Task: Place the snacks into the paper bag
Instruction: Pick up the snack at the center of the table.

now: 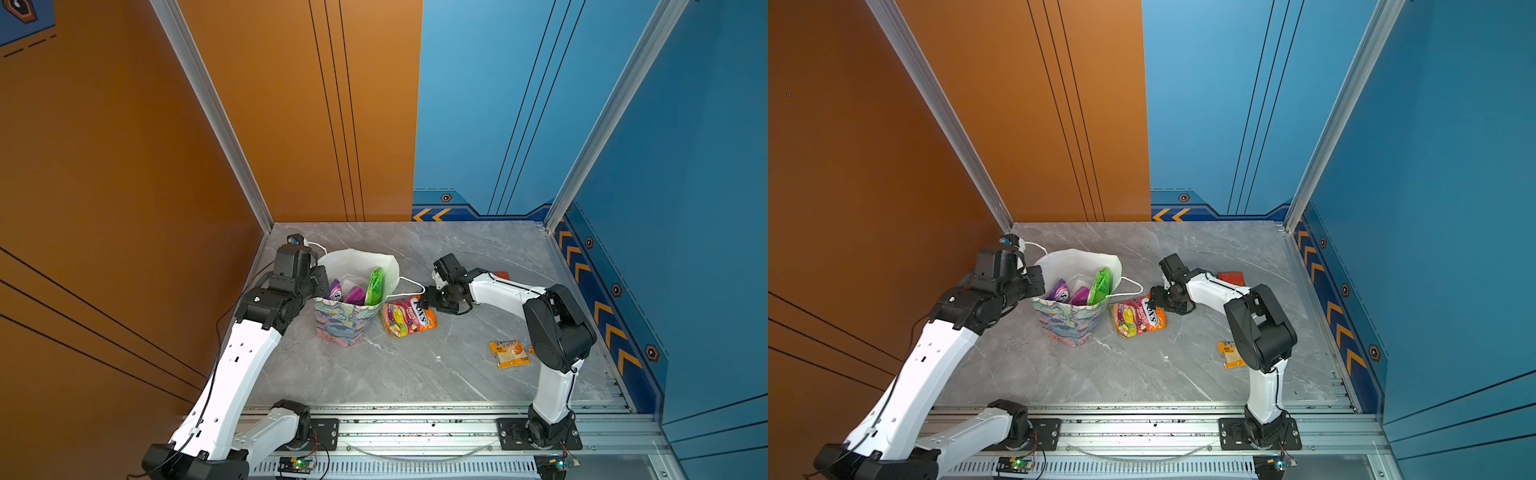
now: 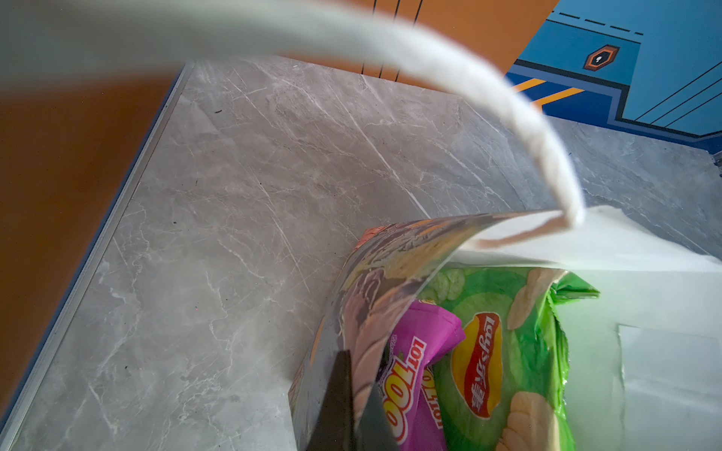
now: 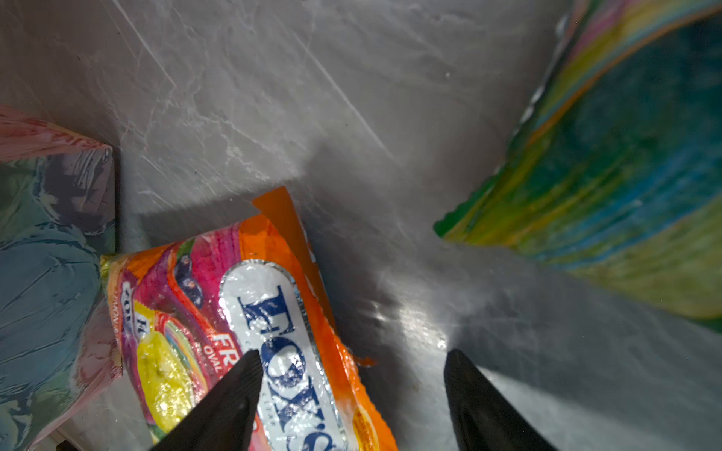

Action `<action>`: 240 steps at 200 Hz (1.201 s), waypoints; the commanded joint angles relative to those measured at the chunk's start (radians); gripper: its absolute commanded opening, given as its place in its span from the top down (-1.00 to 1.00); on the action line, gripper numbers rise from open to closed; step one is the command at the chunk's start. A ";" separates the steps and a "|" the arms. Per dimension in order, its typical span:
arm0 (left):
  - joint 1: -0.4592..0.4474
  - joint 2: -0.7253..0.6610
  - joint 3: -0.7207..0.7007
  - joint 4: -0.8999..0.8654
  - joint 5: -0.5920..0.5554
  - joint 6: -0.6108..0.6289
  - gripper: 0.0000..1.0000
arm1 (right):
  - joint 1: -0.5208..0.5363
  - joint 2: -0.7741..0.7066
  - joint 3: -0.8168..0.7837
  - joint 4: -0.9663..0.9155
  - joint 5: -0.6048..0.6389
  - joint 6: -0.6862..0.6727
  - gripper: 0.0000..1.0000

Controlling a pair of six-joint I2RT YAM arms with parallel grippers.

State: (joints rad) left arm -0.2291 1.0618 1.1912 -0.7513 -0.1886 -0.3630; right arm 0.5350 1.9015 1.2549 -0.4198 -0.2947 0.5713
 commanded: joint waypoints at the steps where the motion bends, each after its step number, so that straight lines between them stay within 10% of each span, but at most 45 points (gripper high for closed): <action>1: 0.011 -0.020 0.000 0.080 0.003 0.004 1.00 | 0.028 0.028 0.040 -0.031 -0.026 -0.036 -0.50; 64: 0.010 -0.025 0.000 0.081 -0.002 0.004 1.00 | 0.071 0.105 0.073 -0.051 -0.036 -0.021 -0.29; 132: 0.012 -0.016 -0.001 0.081 -0.002 0.003 1.00 | 0.070 0.035 0.000 -0.024 -0.019 0.018 0.65; 240: -0.003 -0.011 -0.004 0.085 0.000 0.007 1.00 | 0.054 -0.284 -0.183 0.028 0.004 0.168 1.00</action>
State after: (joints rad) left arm -0.2295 1.0618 1.1881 -0.7483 -0.1890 -0.3626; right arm 0.6014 1.6920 1.0924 -0.4004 -0.3126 0.6971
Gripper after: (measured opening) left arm 0.044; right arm 0.048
